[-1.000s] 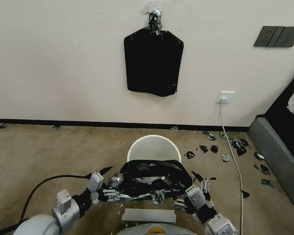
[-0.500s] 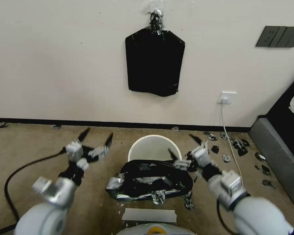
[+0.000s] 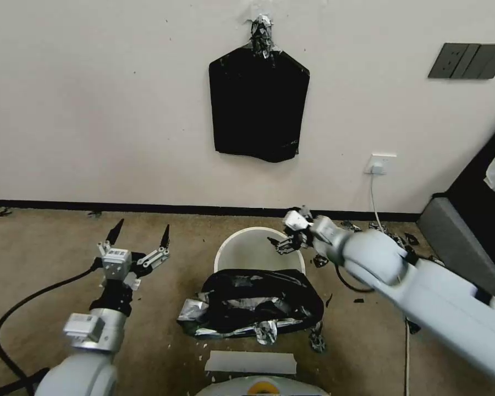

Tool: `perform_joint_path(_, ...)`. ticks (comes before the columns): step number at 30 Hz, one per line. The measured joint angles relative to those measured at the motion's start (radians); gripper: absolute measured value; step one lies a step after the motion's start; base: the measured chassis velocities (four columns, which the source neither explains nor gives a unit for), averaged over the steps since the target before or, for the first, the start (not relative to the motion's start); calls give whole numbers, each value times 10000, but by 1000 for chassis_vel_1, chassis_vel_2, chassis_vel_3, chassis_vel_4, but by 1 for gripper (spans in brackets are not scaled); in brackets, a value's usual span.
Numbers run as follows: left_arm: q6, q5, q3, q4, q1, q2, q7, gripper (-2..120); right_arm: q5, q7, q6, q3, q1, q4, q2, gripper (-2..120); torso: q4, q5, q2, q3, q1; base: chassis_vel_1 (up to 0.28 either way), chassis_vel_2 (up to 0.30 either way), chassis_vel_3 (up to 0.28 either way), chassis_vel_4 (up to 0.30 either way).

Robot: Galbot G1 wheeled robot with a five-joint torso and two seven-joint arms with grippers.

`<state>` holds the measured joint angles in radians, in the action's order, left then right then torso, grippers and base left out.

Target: Place a trash bag onto the trash bin.

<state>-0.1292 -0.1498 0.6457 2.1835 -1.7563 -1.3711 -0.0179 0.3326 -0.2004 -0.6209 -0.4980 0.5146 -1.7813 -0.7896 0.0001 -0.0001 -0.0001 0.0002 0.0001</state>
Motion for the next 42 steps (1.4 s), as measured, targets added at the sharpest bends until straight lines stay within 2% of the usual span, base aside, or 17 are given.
perform_joint_path(1, 14, 0, -24, -23, -10, -24, 8, 100, -16, -42, -22, -178, -140, 148, -58, 100, 0, 0, 0, 0, 0, 0, 0, 0, 0)
perform_joint_path(2, 40, 5, -75, -74, -18, -89, 11, 100, -51, -161, -103, -834, -698, 736, -358, 100, -3, 2, 0, 0, 0, 0, 0, 0, 0)
perform_joint_path(3, 82, 21, -122, -105, -6, -160, -28, 100, 107, -267, -275, -1653, -1456, 1683, -974, 100, -1, 2, 0, -1, 0, 0, 0, 0, 0)
perform_joint_path(12, 96, 262, -303, -275, -60, -353, -235, 100, 1229, -279, -722, -2798, -2723, 2612, -1756, 100, -1, -2, 0, -1, 0, 0, 0, 0, 0)
perform_joint_path(15, 89, 328, -370, -329, -73, -409, -258, 100, 1373, -260, -847, -3101, -3009, 2664, -1835, 96, 1, -1, 1, -1, 0, 0, 0, 0, 0)
perform_joint_path(22, 73, 369, -419, -341, -115, -440, -281, 100, 1570, -261, -928, -3485, -3332, 2573, -1715, 68, -2, 1, 1, -2, -1, 0, 0, 0, 0)
perform_joint_path(24, 72, 370, -422, -341, -117, -442, -282, 100, 1572, -260, -928, -3485, -3332, 2569, -1714, 68, -2, 1, 0, -2, 0, 0, 0, 0, 0)
perform_joint_path(26, 64, 402, -478, -361, -147, -460, -287, 100, 1584, -240, -928, -3486, -3332, 2535, -1710, 54, -1, 1, 0, -2, 0, 0, 0, 0, 0)
perform_joint_path(28, 62, 409, -485, -368, -150, -474, -291, 100, 1599, -231, -929, -3490, -3332, 2531, -1713, 51, -1, 1, 1, -2, 0, 0, 0, 0, 0)
perform_joint_path(31, 21, 408, -479, -385, -140, -515, -308, 100, 1696, -204, -929, -3575, -3373, 2501, -1720, 36, -2, 1, 2, -2, 0, 0, 0, 0, 0)
perform_joint_path(38, -8, 408, -475, -405, -161, -515, -312, 100, 1879, -196, -929, -3741, -3489, 2465, -1700, 21, -2, 2, 2, -3, -1, 0, 0, 0, 0)
perform_joint_path(42, -10, 413, -524, -408, -156, -521, -311, 100, 2162, -1, -946, -3799, -3492, 2454, -1662, 21, -3, 2, 3, -3, -1, 0, 0, 0, 0)
